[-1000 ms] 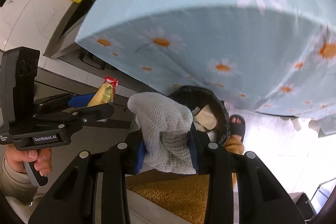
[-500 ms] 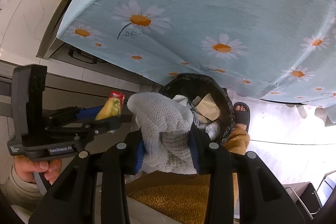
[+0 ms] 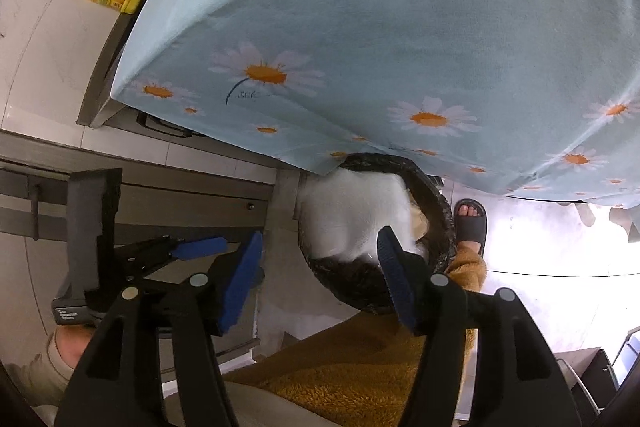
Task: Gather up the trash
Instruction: 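Open both tools to drop the cloth and packet into the bin, then raise both tools back over the table toward the small wrappers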
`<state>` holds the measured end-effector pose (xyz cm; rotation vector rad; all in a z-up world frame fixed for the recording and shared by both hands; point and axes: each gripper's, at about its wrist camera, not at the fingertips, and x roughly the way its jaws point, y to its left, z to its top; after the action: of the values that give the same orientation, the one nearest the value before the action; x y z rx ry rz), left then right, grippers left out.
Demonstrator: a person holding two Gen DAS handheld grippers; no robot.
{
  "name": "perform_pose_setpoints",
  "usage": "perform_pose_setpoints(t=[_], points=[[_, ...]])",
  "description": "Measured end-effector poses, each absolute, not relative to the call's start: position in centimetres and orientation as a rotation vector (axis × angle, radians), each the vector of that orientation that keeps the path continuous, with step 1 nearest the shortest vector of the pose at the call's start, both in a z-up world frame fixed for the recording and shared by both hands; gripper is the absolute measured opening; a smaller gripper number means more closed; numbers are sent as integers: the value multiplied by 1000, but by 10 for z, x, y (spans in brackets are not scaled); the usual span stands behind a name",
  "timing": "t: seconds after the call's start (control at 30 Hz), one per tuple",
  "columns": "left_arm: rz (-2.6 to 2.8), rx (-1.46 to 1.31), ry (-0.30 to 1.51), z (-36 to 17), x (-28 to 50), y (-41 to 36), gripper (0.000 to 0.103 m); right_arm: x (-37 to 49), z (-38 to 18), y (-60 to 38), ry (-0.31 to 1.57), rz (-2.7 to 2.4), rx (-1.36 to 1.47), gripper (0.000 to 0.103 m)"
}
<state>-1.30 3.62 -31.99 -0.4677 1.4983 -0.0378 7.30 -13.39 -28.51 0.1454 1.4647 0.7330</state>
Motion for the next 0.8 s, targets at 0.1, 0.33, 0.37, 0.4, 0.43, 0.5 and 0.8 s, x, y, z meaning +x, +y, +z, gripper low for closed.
perform_pose_setpoints(t=[0.1,0.33,0.37,0.4,0.43,0.5,0.8], points=[[-32,-464,1493,-316,-12,37,77,74,-282,-135,1460,732,145,60],[-28,-446,1470,-307,-8,42,77,75,-275,-137,1447,725,147,60],[-29,-443,1466,-305,-9,43,77,75,-273,-137,1443,725,146,60],[-30,-442,1461,-302,-8,43,77,74,-272,-136,1440,725,144,60],[-31,-442,1457,-301,-9,44,77,74,-270,-137,1436,725,142,62],[-31,-438,1446,-296,-9,45,77,75,-267,-138,1428,724,139,64],[-38,-423,1391,-268,-11,46,77,70,-244,-139,1381,723,127,70]])
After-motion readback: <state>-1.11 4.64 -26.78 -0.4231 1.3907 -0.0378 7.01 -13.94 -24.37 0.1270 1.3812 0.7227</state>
